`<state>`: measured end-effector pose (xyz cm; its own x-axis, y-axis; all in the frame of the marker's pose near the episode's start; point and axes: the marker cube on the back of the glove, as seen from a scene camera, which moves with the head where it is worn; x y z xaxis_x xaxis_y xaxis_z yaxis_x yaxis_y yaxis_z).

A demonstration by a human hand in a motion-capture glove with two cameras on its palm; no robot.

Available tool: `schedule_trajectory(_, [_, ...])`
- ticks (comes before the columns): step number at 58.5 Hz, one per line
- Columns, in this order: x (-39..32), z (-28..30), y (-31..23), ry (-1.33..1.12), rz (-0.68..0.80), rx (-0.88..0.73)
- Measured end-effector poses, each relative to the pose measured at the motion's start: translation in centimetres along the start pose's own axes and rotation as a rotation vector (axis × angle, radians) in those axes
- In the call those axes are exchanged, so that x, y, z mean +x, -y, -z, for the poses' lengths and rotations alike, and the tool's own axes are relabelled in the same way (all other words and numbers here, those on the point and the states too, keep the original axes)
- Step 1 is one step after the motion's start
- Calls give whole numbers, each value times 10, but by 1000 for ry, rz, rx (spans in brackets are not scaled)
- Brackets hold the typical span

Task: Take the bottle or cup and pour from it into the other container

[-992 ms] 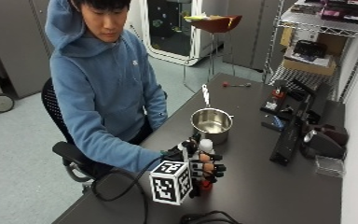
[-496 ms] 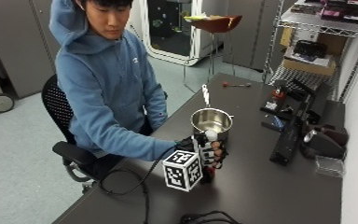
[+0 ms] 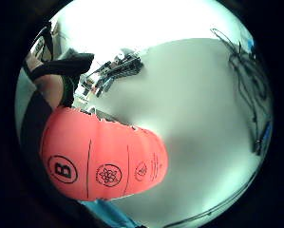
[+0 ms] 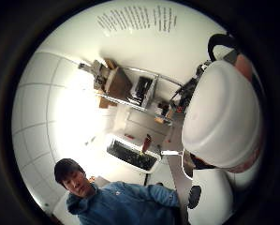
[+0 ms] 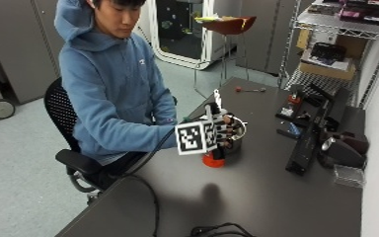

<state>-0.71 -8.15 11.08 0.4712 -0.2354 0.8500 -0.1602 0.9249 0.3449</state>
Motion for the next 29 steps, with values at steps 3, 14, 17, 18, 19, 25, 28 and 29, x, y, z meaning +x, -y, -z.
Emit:
schedule_trajectory(3, [-9, 3, 7, -91, 18, -24])
schedule_trajectory(14, [-44, -5, 19, -496, 73, -287])
schedule_trajectory(17, [-51, -9, 21, -621, 86, -372])
schedule_trajectory(18, [-54, -12, 22, -668, 91, -397])
schedule_trajectory(19, [-57, -14, 24, -715, 97, -421])
schedule_trajectory(25, [-77, -27, 30, -986, 161, -563])
schedule_trajectory(28, [-84, -34, 33, -1102, 168, -595])
schedule_trajectory(29, [-86, -36, 35, -1151, 160, -596])
